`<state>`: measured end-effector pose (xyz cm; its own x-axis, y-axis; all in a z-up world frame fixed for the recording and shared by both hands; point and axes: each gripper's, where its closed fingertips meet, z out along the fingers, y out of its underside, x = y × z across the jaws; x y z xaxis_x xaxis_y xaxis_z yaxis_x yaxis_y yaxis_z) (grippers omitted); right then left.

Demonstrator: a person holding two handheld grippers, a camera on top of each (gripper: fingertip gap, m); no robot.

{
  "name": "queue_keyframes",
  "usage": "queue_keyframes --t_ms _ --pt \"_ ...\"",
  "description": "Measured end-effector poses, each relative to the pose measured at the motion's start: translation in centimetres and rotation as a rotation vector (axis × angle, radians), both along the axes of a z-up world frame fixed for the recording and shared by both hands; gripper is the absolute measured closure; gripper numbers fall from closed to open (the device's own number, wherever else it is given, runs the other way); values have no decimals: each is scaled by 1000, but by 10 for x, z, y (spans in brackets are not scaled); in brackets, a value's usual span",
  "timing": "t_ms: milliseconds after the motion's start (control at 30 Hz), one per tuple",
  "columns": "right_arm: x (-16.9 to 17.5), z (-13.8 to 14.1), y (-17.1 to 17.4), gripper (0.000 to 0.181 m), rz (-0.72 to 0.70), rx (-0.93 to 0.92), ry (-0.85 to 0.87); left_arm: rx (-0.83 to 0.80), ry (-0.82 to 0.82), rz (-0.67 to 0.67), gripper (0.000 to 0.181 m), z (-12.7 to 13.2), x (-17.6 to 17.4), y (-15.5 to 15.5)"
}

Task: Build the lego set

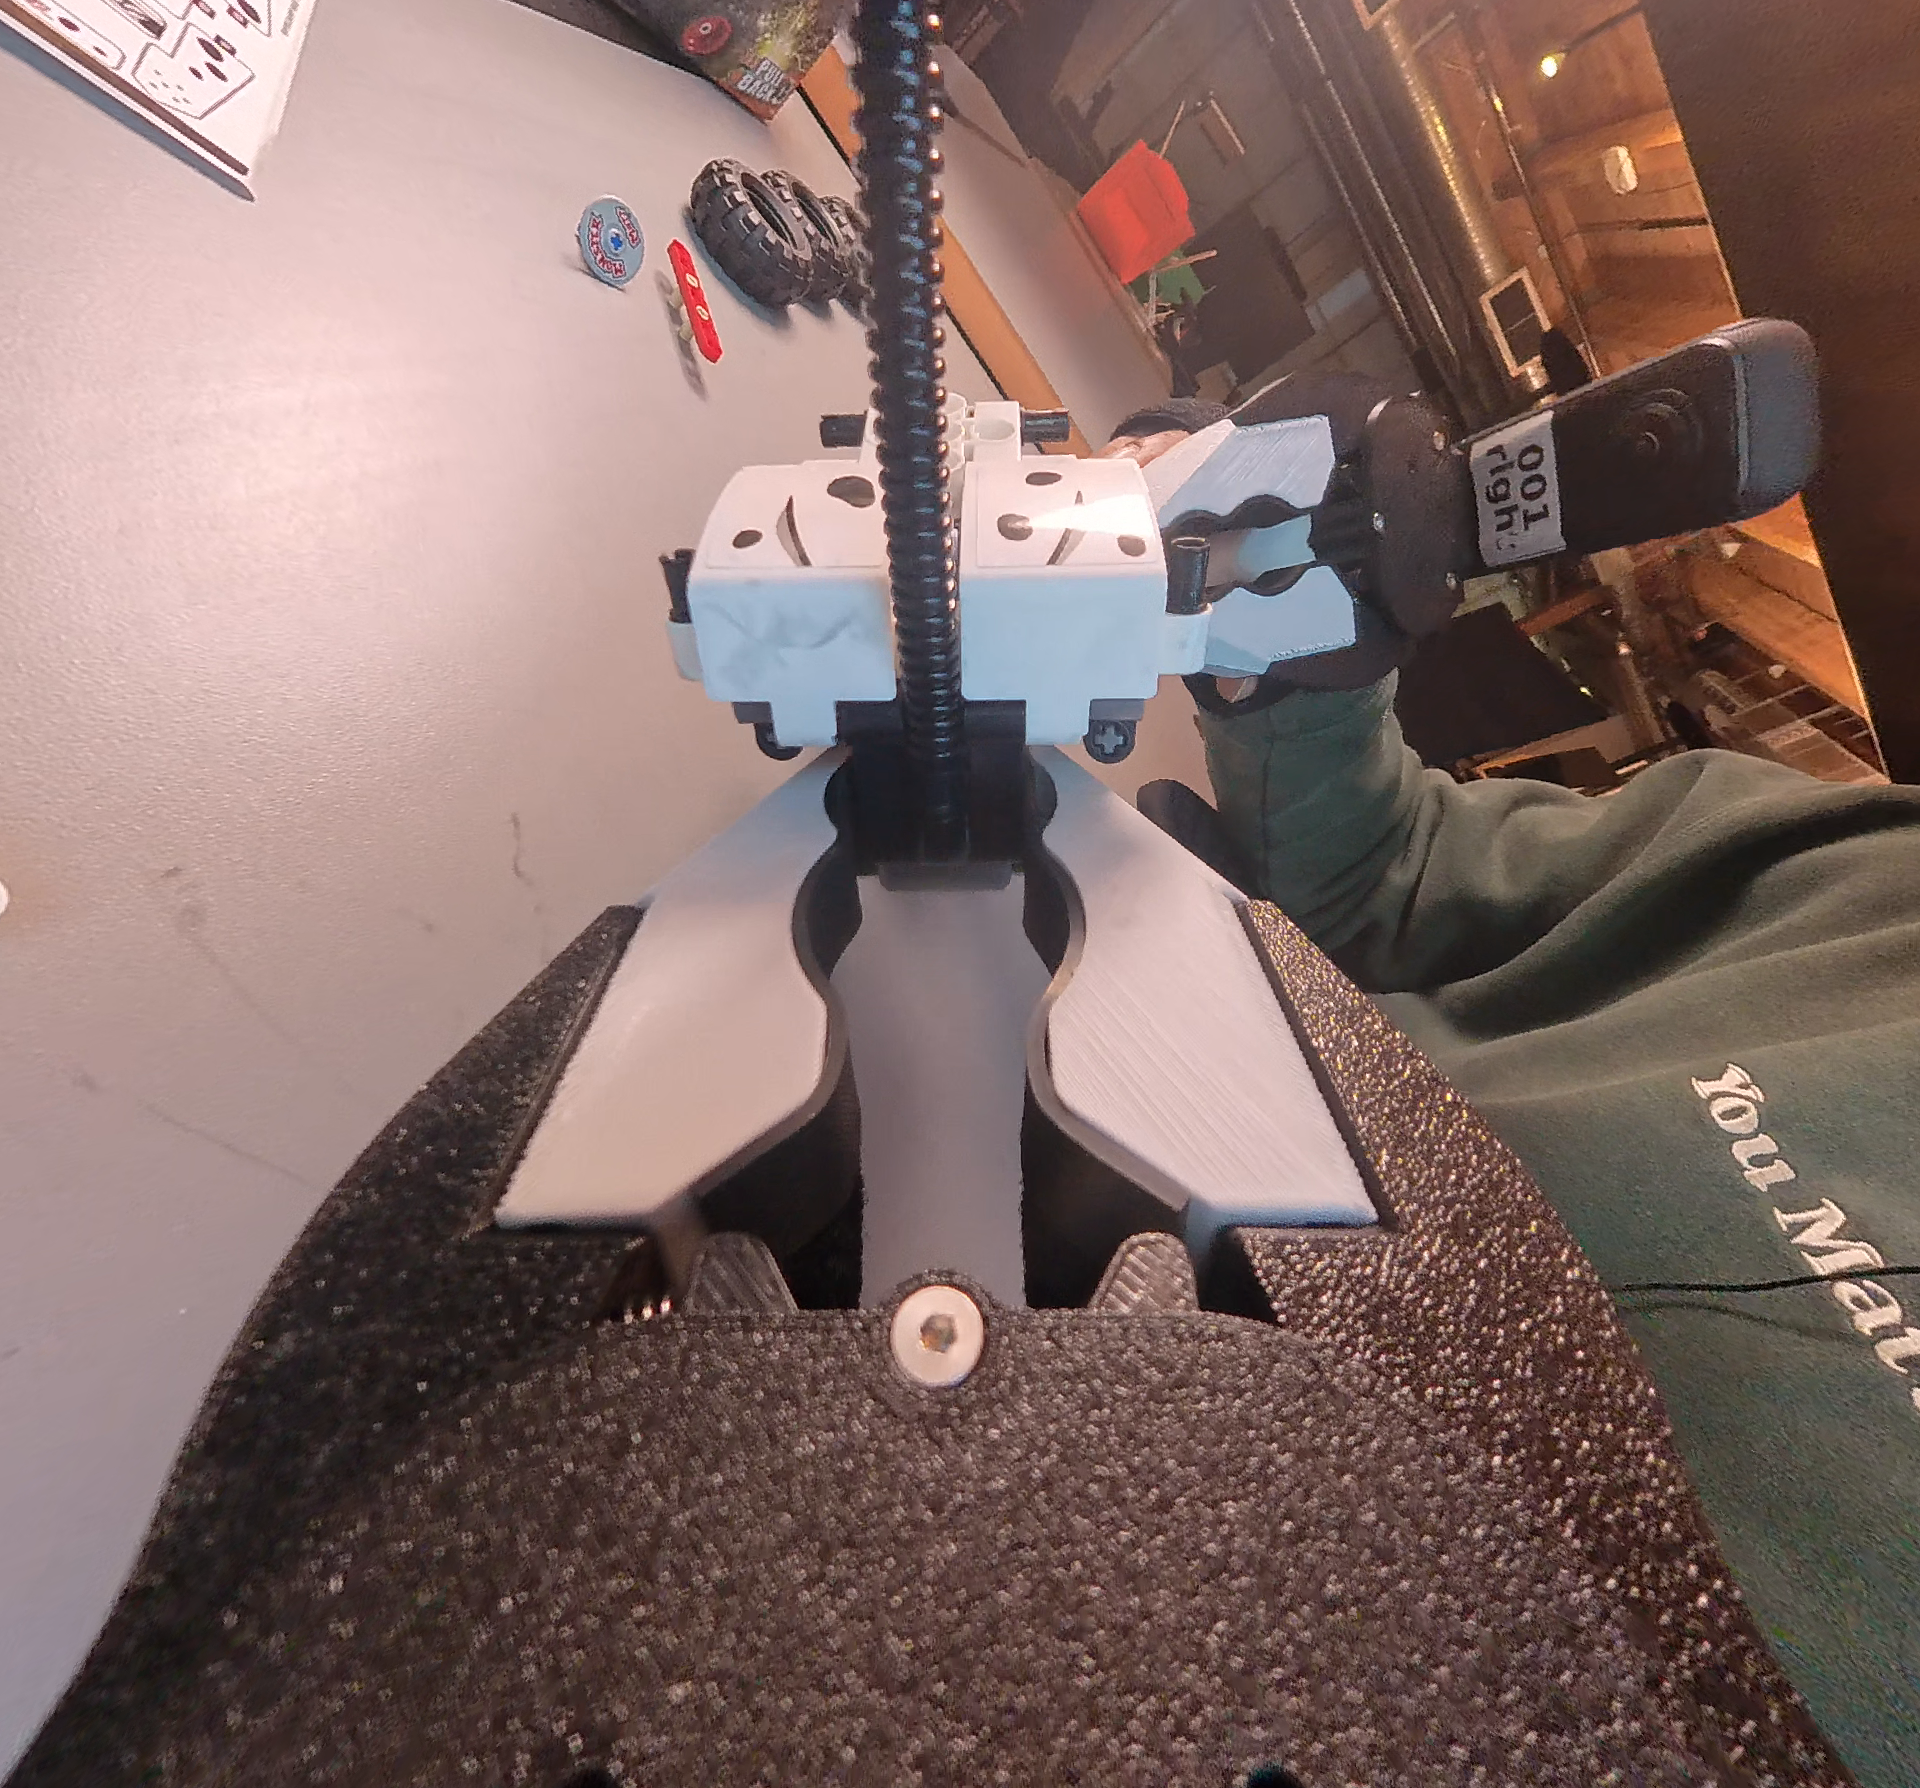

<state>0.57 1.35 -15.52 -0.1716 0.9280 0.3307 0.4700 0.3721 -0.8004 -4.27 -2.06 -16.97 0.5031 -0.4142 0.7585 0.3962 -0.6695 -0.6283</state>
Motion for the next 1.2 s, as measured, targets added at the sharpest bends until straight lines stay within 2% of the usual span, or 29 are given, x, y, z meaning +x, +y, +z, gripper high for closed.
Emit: queue_keyframes --t_ms 700,1200 --pt "4 -5 -7 171 49 -61 -16 1 5 -64 155 0 5 -7" --pt "8 -2 -15 158 101 -126 2 8 36 -90 155 -1 7 -10"
